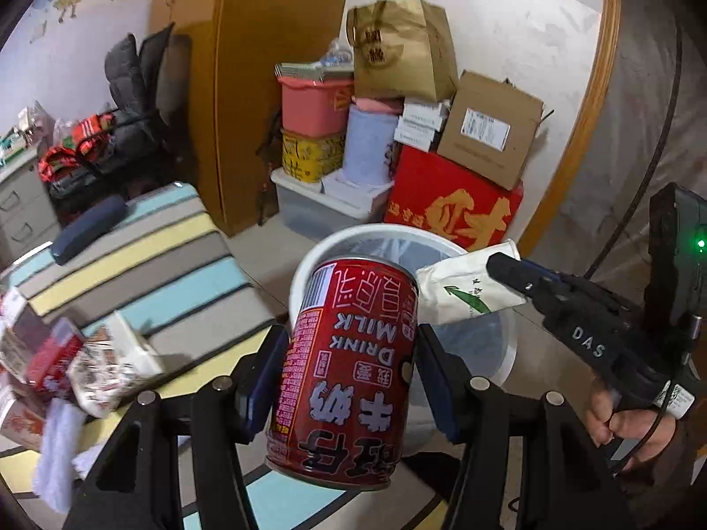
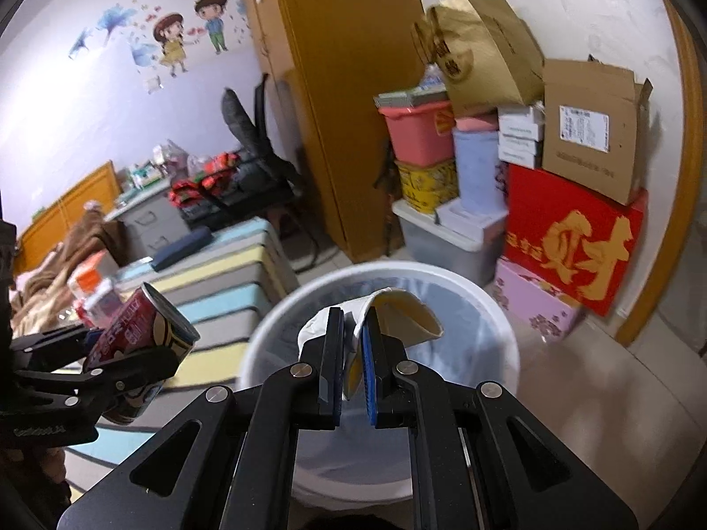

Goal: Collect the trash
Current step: 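Carry the can and tissue packet to the wastebasket and open both grippers, then move both tools back over the table toward the foam nets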

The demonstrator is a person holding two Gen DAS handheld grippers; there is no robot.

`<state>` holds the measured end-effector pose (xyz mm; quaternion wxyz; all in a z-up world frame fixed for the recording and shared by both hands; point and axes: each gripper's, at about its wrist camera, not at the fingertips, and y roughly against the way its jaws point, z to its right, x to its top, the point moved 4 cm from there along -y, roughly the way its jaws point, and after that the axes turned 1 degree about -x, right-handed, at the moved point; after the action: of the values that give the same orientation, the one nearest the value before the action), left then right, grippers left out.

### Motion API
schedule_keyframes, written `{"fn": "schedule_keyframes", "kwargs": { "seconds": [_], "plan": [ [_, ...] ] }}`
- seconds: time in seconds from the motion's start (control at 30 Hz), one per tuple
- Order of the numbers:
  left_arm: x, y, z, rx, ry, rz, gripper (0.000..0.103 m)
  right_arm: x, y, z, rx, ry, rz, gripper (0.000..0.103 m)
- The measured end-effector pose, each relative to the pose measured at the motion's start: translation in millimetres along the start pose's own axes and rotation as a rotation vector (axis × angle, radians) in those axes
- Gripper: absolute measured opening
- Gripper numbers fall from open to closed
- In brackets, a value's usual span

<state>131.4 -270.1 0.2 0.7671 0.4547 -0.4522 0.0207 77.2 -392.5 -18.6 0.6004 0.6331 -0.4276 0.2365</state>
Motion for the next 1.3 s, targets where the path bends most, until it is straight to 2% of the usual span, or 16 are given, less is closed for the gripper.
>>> {"fn": "schedule_keyframes", "kwargs": {
  "seconds": [0.4,0.5,0.57,0.6,0.63,0.7,1.0,1.3],
  "plan": [
    [-0.5,-49.2,23.4,-0.031,-0.025,-0.073,0.061,-15.5,-28.7,24.5,-0.060,0.029,-0.126,0.008],
    [0.4,-54.3,22.6,-0.016,-0.028,-0.067,0.074,-15.0,-29.2,30.1,-0.086,0.037,-0.138,0.009],
    [0.7,-52.1,20.6,-0.021,-0.019,-0.058,0.075,-14.7,-31.4,32.4,-0.093,0.030,-0.153,0.016],
    [1.1,-51.3,20.0,-0.027,-0.014,-0.055,0.075,-15.0,-31.8,33.9,-0.089,0.024,-0.158,0.027],
    [1.5,-50.3,19.6,-0.026,-0.015,-0.051,0.076,-15.6,-31.2,34.5,-0.081,0.019,-0.160,0.044],
    [1.6,-48.0,19.3,-0.009,-0.029,-0.046,0.078,-16.0,-30.0,35.7,-0.086,0.015,-0.153,0.057],
    [0.8,-25.5,10.1,0.005,-0.015,-0.010,0.078,-11.8,-20.9,29.4,-0.081,-0.005,-0.118,0.057],
    [-6.5,9.3,-14.7,0.069,0.019,0.041,0.079,-8.9,-0.5,4.9,-0.058,0.007,-0.053,0.057]
  ]
}}
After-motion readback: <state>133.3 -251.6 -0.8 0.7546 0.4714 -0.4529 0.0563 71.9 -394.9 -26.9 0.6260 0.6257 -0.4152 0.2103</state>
